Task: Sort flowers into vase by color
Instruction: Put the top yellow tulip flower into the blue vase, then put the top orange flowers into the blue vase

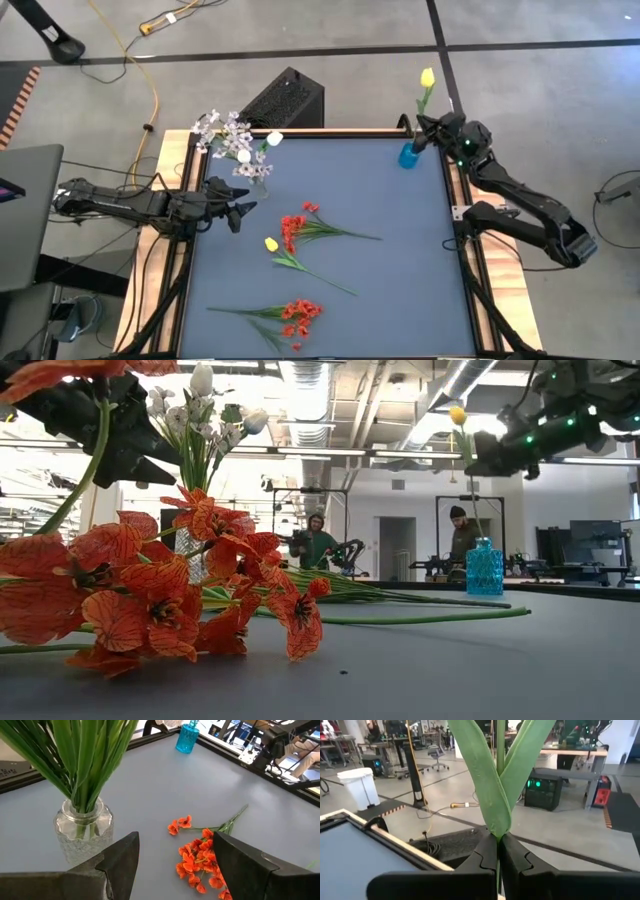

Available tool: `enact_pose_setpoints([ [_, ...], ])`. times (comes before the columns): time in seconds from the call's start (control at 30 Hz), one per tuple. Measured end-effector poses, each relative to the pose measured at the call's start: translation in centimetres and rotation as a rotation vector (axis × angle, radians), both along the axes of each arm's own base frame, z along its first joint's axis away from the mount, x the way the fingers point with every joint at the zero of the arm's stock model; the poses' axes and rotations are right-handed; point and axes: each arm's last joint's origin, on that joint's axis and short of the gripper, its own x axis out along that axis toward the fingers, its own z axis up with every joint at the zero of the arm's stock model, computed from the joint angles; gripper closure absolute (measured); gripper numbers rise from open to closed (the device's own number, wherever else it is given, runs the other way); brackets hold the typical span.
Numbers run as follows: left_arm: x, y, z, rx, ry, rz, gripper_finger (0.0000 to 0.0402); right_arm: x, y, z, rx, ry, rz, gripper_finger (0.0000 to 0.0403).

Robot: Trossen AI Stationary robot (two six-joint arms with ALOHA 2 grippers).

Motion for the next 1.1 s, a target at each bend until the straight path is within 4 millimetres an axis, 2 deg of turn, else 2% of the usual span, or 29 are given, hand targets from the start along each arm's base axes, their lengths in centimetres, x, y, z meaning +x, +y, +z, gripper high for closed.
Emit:
enact_pose_setpoints([
  [0.1,0.0,0.0,0.0,-0.002,0.0,-0.005,0.0161,0.0,0.1,-0.6,0.007,0.008,0.001,0.0374],
  [0.17,0.0,0.0,0.0,-0.002,0.0,-0.005,0.0161,0.0,0.1,-0.8,0.033,0.016,0.001,0.0355],
  [0.4,0.0,0.0,0.0,0.005,0.0,0.01,0.0161,-0.1,0.2,-1.4,0.169,0.018,-0.004,0.0238],
  [0.6,-0.1,0.3,0.1,0.05,-0.004,0.108,0.0161,0.0,0.7,0.0,0.278,0.212,0.057,0.0155],
  [0.7,-0.1,0.3,0.1,0.047,-0.003,0.097,0.0161,0.0,1.2,1.4,0.329,0.267,0.08,0.0141],
  [0.9,0.0,0.1,0.0,0.077,0.031,0.009,0.0161,0.6,3.2,5.0,0.412,0.306,0.209,0.0139],
  [1.1,0.1,-0.4,-0.1,0.03,0.041,-0.155,0.0161,3.0,6.2,7.3,0.436,0.219,0.433,0.0138],
])
